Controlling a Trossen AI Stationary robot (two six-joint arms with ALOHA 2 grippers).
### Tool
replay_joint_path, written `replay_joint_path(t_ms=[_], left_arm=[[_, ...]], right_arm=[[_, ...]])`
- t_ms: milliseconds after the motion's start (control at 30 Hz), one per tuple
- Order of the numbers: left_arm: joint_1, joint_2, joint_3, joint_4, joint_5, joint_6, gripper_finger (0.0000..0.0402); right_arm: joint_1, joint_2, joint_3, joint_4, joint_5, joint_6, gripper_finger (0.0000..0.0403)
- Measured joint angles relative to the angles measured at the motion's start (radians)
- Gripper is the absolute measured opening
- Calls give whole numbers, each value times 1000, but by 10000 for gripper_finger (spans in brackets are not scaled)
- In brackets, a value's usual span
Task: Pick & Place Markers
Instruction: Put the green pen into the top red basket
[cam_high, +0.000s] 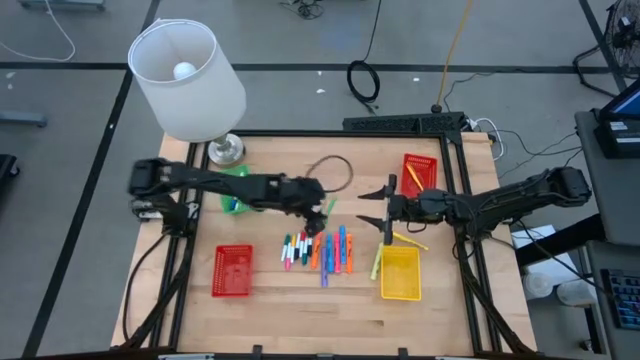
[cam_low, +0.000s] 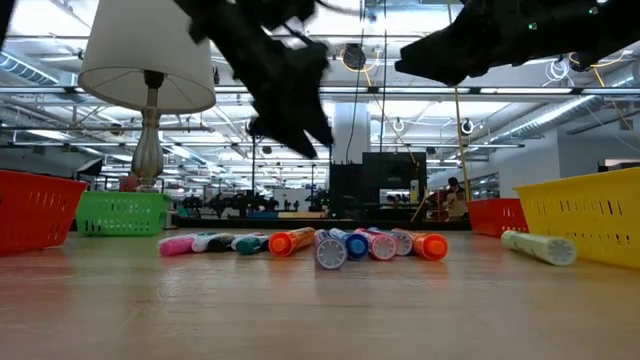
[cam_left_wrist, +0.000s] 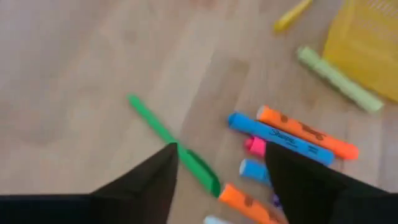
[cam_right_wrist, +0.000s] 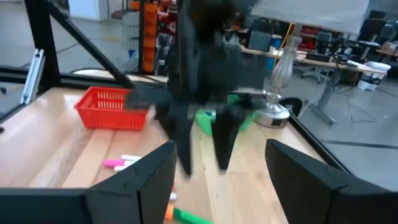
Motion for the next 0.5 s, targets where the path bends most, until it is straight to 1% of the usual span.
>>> replay_joint_path(t_ms=[33,100,233,267,400,500], left_arm=[[3,46,32,-40,22,-15,268],[12,130,100,-132,30,-27,295],[46,269,227,-256,-21,-63,323],[57,297,252,-266,-23,-70,326],[86,364,320,-266,30,-91,324],[93,387,335,-268,12,-93,312]], right_arm=[[0,-5,0,-4,1,2,237],[0,-25,1,-43,0,3,237],[0,-49,1,-86,0,12,237],[0,-56,0,-97,0,13,237],[0,-65,0,-105,-3,15,237],[0,-67,1,-105,-3,15,238]])
